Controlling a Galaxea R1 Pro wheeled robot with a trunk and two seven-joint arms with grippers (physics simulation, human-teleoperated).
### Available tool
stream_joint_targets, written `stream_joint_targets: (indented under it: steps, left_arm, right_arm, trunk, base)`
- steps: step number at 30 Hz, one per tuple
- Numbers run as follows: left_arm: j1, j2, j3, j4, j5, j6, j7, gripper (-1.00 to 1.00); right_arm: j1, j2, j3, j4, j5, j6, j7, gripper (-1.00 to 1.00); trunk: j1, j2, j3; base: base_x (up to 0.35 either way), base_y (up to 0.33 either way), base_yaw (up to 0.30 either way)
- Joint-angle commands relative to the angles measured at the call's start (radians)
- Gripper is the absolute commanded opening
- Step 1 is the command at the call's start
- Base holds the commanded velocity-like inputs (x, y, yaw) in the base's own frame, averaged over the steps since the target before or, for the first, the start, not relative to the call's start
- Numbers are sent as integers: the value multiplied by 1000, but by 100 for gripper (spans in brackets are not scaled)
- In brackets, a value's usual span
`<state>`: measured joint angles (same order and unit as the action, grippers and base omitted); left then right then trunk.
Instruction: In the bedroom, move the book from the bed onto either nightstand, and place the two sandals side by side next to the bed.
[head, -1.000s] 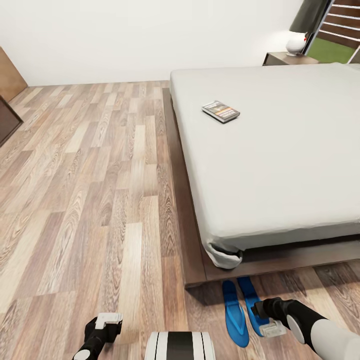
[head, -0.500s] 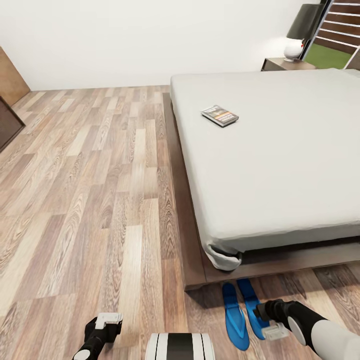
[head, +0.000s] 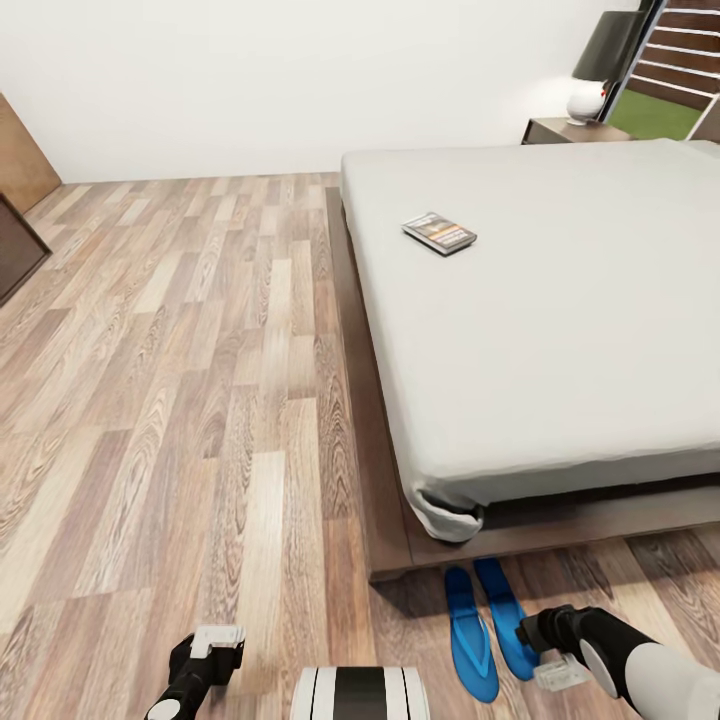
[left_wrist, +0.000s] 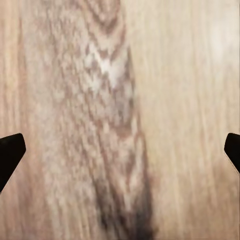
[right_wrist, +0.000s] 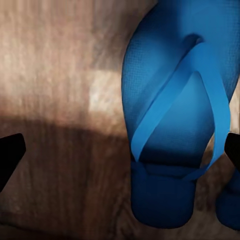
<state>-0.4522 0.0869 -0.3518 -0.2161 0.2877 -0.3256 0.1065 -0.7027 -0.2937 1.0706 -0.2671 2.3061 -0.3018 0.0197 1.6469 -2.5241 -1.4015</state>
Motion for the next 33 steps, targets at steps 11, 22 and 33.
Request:
stream_joint_targets:
  steps: [11, 22, 33]
  left_arm:
    - [0, 1, -9, 0, 7, -1, 5, 100]
    - [0, 1, -9, 1, 7, -1, 8, 100]
    - [0, 2, -9, 1, 6, 0, 8, 100]
  right_arm:
    - [0, -1, 3, 16, 6, -8, -3, 100]
    - [0, -2, -2, 88, 3, -7, -66, 100]
    - [5, -7, -13, 161, -4, -11, -91, 100]
  trunk:
    - [-2, 1, 19]
    - [-2, 1, 19]
    - [-6, 3, 46]
  base:
    - [0, 0, 0]
    - [0, 0, 0]
    - [0, 0, 0]
